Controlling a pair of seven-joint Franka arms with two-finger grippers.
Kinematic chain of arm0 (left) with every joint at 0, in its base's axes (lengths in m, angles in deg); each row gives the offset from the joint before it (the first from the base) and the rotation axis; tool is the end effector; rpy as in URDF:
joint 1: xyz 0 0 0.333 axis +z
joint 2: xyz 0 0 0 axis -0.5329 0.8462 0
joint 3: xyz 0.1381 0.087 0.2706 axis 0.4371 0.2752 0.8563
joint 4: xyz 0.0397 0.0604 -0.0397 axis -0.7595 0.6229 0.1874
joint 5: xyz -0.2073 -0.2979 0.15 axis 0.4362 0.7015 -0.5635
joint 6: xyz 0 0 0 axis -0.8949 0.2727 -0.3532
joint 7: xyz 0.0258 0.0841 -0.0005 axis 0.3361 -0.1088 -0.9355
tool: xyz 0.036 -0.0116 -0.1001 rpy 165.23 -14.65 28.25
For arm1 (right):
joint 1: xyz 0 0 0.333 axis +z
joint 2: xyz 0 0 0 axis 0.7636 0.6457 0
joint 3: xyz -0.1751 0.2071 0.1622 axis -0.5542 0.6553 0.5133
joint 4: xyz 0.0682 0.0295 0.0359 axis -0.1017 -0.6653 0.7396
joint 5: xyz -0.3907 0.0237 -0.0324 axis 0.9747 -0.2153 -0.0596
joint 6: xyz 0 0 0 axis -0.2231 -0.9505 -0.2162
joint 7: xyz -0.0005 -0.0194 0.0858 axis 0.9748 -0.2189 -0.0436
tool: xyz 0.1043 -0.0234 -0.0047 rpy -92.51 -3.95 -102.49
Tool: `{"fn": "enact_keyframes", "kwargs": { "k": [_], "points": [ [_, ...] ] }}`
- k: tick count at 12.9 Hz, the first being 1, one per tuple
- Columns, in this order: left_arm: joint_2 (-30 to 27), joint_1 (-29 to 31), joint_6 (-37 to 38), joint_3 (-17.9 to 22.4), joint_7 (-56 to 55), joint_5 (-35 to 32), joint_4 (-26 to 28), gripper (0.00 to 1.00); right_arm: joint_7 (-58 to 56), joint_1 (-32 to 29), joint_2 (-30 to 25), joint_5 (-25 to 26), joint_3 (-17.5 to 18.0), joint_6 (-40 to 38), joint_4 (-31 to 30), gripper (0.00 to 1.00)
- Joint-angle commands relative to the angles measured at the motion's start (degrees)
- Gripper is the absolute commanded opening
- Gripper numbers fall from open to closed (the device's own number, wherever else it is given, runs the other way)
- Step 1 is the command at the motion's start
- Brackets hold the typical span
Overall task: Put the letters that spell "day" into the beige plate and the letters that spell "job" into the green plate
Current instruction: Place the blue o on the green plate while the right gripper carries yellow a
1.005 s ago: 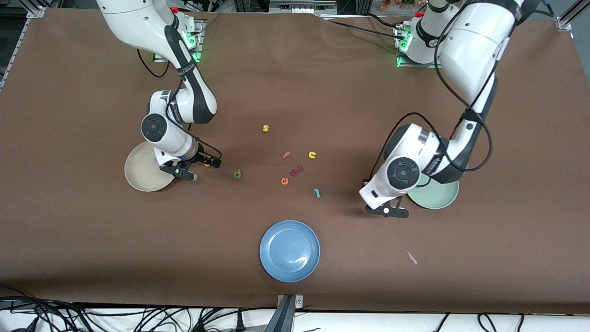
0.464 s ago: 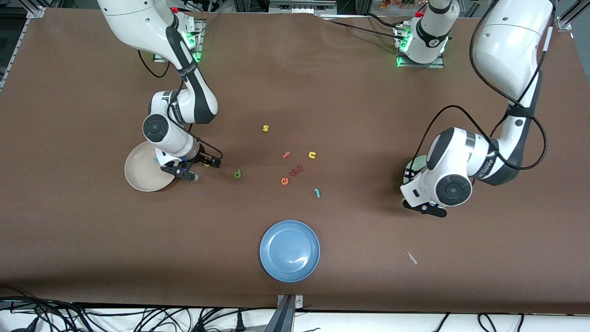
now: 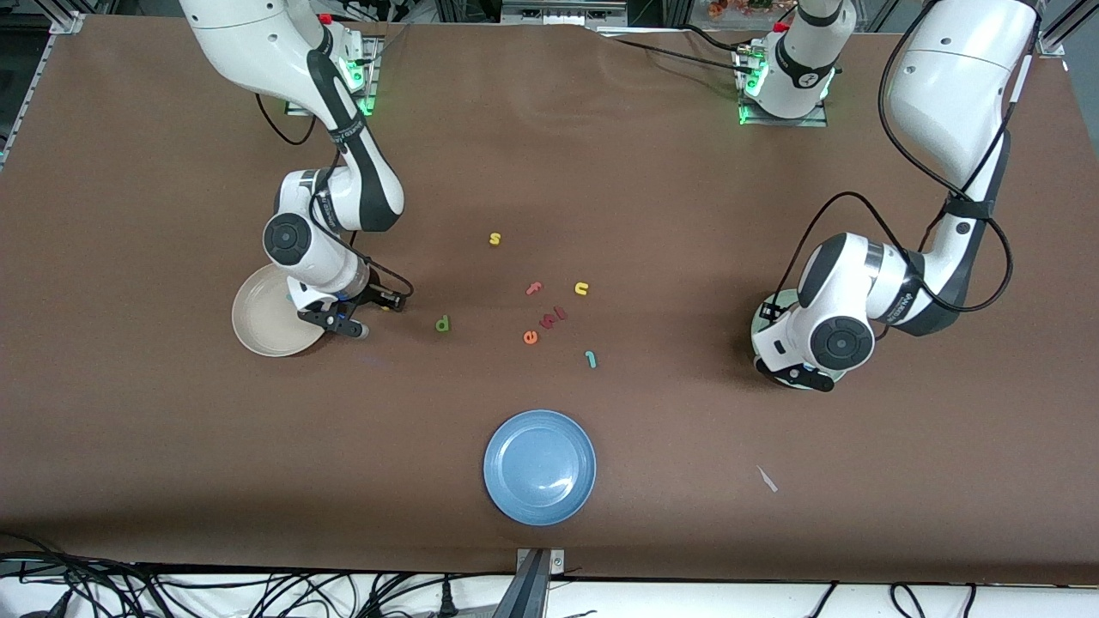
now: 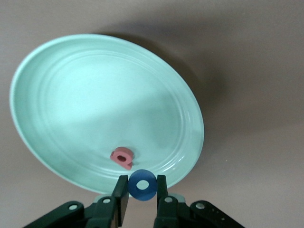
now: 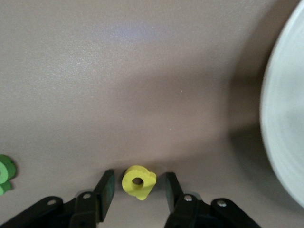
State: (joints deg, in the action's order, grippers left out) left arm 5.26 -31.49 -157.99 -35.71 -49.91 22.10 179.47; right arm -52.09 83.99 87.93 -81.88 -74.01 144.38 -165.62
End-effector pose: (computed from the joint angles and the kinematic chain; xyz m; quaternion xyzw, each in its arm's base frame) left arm 0.6198 -0.1140 0.2206 -0.9635 0.1476 0.2084 0.0804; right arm 0.5388 0.1865 0.1750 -0.9861 0.1589 0.0361 0.0307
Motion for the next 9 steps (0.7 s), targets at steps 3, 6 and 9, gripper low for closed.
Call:
{"fn": "enact_keyframes", "kwargs": {
  "k": [3, 6, 9],
  "points": [
    [-3.31, 2.79, -13.94, -0.69, -0.16, -1.43, 11.54, 0.00, -2.13, -0.54, 0.72, -1.38, 0.51, 1.37, 0.51, 0.38],
    [-3.14, 2.97, -16.78, -0.69, -0.25, -0.81, 12.35, 0.00, -2.13, -0.54, 0.80, -1.39, 0.51, 1.37, 0.42, 0.31],
    [-3.23, 2.89, -17.49, -0.69, -0.69, 2.00, 12.53, 0.35, -1.51, -0.54, 0.63, -1.39, 0.51, 1.28, 0.51, 0.28]
  ]
}}
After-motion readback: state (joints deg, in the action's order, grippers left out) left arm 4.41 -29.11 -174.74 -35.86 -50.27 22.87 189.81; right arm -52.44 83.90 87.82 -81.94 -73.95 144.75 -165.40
